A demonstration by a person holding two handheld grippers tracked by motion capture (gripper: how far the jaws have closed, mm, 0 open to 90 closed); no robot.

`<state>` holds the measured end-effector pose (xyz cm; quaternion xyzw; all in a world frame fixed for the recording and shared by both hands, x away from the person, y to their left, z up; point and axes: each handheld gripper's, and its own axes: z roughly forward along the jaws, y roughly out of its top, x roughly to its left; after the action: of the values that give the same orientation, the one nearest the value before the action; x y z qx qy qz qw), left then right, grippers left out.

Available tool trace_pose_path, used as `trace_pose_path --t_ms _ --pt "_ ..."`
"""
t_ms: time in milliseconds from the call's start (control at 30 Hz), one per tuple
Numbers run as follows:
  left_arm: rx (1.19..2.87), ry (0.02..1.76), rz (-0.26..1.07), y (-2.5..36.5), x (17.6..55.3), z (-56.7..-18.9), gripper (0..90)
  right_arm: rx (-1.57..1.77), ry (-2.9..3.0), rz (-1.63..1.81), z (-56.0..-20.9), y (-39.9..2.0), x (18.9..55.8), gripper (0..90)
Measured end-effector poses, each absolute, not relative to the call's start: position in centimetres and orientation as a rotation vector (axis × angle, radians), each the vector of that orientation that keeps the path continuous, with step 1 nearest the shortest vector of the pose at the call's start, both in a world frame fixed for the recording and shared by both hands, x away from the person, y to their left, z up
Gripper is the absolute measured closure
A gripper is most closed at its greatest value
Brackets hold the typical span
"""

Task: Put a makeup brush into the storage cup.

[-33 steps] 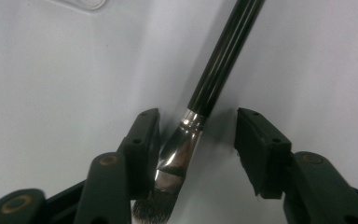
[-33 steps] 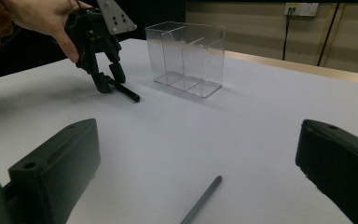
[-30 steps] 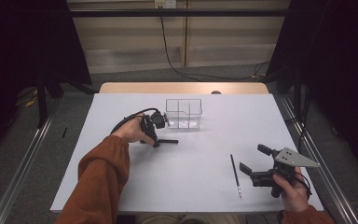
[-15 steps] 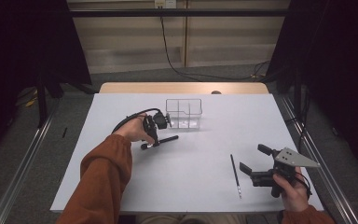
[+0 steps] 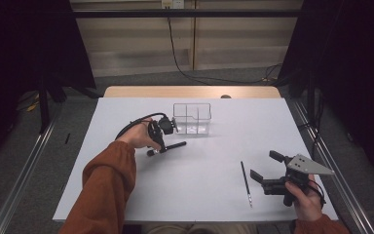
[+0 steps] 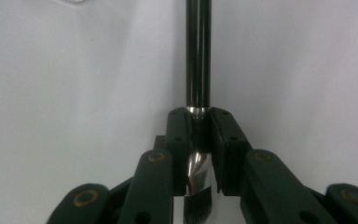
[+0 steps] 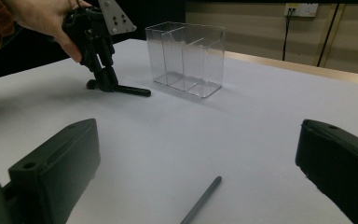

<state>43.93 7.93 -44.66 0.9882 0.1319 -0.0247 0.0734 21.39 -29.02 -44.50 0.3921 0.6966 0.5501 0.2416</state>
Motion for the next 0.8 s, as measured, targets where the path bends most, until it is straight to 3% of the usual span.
trace_pose_path --t_ms 267,533,800 --pt "2.925 0.441 -0.165 8.4 44.0 -44.6 78.7 1.072 1.906 1.5 -44.5 -29.1 21.4 0.0" --pt "2.904 0.423 -0.151 8.7 43.9 -44.4 78.9 1.074 1.905 1.503 -44.5 -29.0 21.4 0.0" --pt "2.771 0.458 -0.151 9.7 43.7 -43.6 79.0 1.074 1.904 1.501 -44.5 -29.0 21.4 0.0"
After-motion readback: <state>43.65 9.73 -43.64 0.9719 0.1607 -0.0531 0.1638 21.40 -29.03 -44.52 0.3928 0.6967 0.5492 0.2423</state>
